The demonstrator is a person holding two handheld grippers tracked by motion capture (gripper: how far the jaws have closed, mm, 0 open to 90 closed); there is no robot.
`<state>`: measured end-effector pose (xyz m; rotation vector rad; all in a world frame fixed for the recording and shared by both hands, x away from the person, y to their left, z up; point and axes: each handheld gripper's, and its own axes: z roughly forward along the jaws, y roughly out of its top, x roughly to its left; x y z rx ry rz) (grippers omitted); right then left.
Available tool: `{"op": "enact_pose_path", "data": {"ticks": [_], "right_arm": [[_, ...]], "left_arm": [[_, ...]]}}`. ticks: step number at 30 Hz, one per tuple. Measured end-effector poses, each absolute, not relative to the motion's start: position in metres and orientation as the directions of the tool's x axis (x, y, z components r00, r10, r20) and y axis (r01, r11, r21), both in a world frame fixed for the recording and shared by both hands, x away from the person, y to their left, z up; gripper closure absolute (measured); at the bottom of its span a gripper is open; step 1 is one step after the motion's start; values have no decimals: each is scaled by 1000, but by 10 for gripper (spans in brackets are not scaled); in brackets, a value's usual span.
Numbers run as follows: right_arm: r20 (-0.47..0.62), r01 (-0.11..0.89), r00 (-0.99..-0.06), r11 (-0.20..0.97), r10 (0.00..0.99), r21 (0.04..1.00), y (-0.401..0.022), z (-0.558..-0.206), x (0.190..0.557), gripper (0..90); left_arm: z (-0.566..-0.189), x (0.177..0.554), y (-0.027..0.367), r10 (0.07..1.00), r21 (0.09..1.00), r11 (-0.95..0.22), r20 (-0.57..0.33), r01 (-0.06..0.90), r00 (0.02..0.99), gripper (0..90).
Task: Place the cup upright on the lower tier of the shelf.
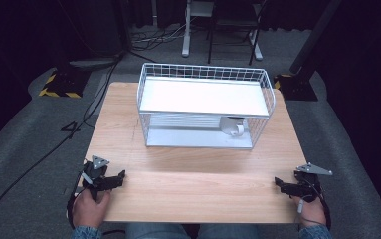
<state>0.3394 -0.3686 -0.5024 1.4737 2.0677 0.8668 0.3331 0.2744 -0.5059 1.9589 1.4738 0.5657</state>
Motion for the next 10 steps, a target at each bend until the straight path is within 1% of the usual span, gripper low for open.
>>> {"op": "enact_pose_path", "data": {"ticks": [2, 10], "right_arm": [[-12, 640, -331, 234, 944, 732, -367, -505, 339, 105], [-10, 641, -329, 231, 944, 732, -367, -505, 339, 104]], "left_arm": [[-506, 333, 274, 958, 695, -188, -27, 694, 287, 149], [-506, 333, 274, 958, 695, -189, -26, 694, 287, 149]]}}
